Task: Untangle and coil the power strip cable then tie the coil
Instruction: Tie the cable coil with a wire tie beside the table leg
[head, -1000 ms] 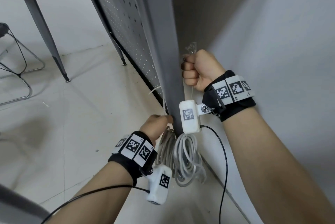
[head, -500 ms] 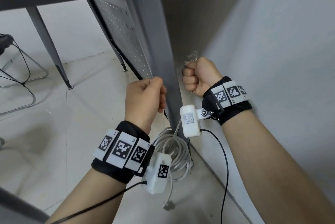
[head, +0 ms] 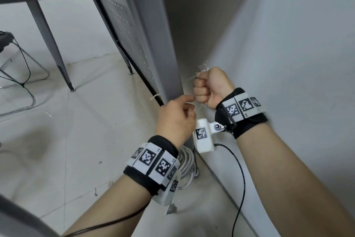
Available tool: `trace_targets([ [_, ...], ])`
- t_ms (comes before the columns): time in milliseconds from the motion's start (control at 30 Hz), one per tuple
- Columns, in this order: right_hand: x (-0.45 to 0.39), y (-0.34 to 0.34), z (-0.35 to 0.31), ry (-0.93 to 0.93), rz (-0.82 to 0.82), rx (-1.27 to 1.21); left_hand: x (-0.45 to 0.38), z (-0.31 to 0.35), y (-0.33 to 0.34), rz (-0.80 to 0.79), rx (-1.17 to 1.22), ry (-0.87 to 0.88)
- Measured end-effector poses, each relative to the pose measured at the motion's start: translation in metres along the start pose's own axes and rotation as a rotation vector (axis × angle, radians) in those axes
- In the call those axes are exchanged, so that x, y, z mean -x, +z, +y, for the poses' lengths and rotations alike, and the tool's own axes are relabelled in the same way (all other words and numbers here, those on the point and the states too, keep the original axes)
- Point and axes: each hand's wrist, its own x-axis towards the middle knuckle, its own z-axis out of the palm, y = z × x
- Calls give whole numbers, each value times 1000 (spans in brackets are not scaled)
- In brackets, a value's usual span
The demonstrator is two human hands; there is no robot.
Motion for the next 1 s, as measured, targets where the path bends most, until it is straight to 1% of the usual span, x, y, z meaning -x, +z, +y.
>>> trace_targets([
  [67, 1, -1, 2, -2, 1, 20, -5, -3, 5, -40, -11, -17],
  [100, 2, -2, 2, -1, 1, 20, -8, -3, 6, -78, 6, -52],
  [200, 3, -2, 2, 4, -11, 2, -16, -7, 9, -177, 125, -164],
  [367, 2, -4, 2, 24, -31, -19, -14, -10, 13, -180, 215, -174],
  [567, -3, -10, 3, 57, -76, -103, -11, -11, 17, -44, 382, -193],
  [767, -11, -13, 10, -78, 0, -34, -8, -8, 18, 90, 479, -153],
  [900, -15, -16, 17, -169, -99, -165, -9, -3, 18, 156, 538, -100],
  [1000, -18, -19, 22, -183, -178, -268, -9, 2, 18, 218, 586, -69],
])
